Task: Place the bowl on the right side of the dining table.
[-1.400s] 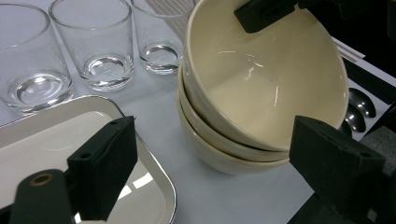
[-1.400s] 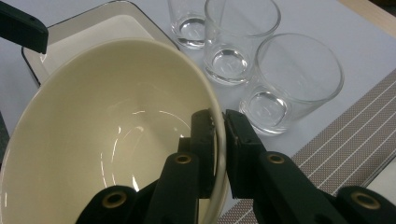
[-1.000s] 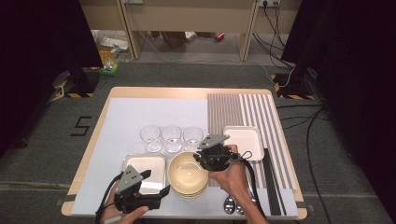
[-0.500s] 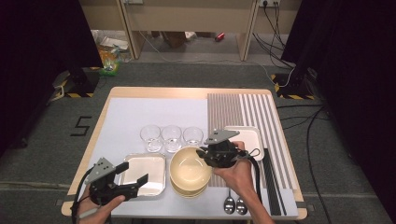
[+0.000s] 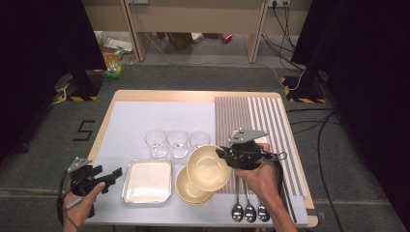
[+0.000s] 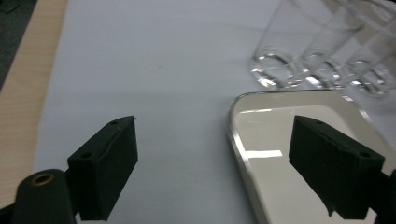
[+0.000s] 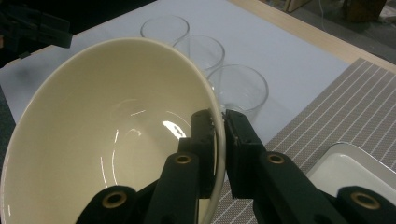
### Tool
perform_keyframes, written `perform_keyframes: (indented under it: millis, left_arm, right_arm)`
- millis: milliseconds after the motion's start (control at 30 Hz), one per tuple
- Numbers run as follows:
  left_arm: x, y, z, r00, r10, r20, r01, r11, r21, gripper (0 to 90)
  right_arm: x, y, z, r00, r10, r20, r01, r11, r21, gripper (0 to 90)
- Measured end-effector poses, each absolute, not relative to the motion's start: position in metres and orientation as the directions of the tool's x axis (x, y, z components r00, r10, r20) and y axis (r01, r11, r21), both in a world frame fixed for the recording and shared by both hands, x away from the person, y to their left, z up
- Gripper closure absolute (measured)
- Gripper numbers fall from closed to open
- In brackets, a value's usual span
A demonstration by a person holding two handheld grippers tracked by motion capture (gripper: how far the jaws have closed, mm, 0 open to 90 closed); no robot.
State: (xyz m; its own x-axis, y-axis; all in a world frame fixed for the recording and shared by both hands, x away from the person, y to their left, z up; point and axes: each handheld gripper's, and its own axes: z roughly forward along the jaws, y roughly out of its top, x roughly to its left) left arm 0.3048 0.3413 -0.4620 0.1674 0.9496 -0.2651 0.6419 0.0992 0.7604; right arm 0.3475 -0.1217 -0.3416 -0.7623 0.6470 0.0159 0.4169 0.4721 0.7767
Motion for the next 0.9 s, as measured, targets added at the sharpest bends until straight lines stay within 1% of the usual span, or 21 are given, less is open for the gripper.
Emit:
perform_keyframes:
  millis: [33, 67, 100, 133, 267, 333, 367, 467, 500, 533, 600, 900]
  left_arm:
    - [0.308, 0.349, -0.471, 0.137, 0.957, -0.256, 0.656, 0.106, 0.747, 15.0]
    - [0.308, 0.349, -0.471, 0.137, 0.957, -0.256, 0.656, 0.106, 0.747, 15.0]
    - [0.310, 0.354, -0.478, 0.113, 0.966, -0.231, 0.666, 0.099, 0.739, 15.0]
    - [0.310, 0.354, -0.478, 0.113, 0.966, -0.231, 0.666, 0.099, 0.739, 15.0]
    - [0.317, 0.361, -0.495, 0.078, 0.983, -0.166, 0.676, 0.070, 0.733, 15.5]
    - [0.317, 0.362, -0.498, 0.074, 0.986, -0.152, 0.682, 0.061, 0.729, 15.6]
    - [0.318, 0.362, -0.501, 0.067, 0.991, -0.120, 0.676, 0.043, 0.735, 15.7]
    - [0.318, 0.362, -0.501, 0.076, 0.992, -0.099, 0.683, 0.021, 0.730, 16.8]
    - [0.319, 0.360, -0.502, 0.075, 0.995, -0.070, 0.683, 0.000, 0.730, 16.1]
    - [0.319, 0.360, -0.502, 0.075, 0.995, -0.070, 0.683, 0.000, 0.730, 15.1]
    - [0.319, 0.356, -0.504, 0.084, 0.996, -0.027, 0.684, -0.038, 0.728, 13.6]
    - [0.318, 0.356, -0.505, 0.090, 0.995, -0.029, 0.675, -0.039, 0.737, 13.2]
  right_arm:
    - [0.347, -0.125, -0.340, -0.758, 0.652, 0.019, 0.419, 0.465, 0.780, 83.1]
    - [0.347, -0.125, -0.340, -0.758, 0.652, 0.019, 0.419, 0.465, 0.780, 83.1]
    - [0.349, -0.131, -0.336, -0.751, 0.659, 0.020, 0.421, 0.456, 0.784, 83.1]
    - [0.349, -0.131, -0.336, -0.751, 0.659, 0.020, 0.421, 0.456, 0.784, 83.1]
    - [0.353, -0.146, -0.331, -0.725, 0.689, 0.026, 0.439, 0.433, 0.787, 83.1]
    - [0.354, -0.148, -0.330, -0.720, 0.694, 0.023, 0.441, 0.432, 0.787, 83.1]
    - [0.358, -0.155, -0.331, -0.706, 0.707, 0.026, 0.454, 0.424, 0.783, 83.1]
    - [0.361, -0.161, -0.332, -0.695, 0.718, 0.031, 0.464, 0.415, 0.783, 83.1]
    - [0.364, -0.168, -0.332, -0.678, 0.734, 0.038, 0.478, 0.402, 0.781, 83.1]
    - [0.364, -0.168, -0.332, -0.678, 0.734, 0.038, 0.478, 0.402, 0.781, 83.1]
    - [0.369, -0.178, -0.333, -0.658, 0.751, 0.045, 0.496, 0.388, 0.777, 83.0]
    - [0.385, -0.206, -0.338, -0.595, 0.801, 0.060, 0.543, 0.346, 0.765, 83.0]
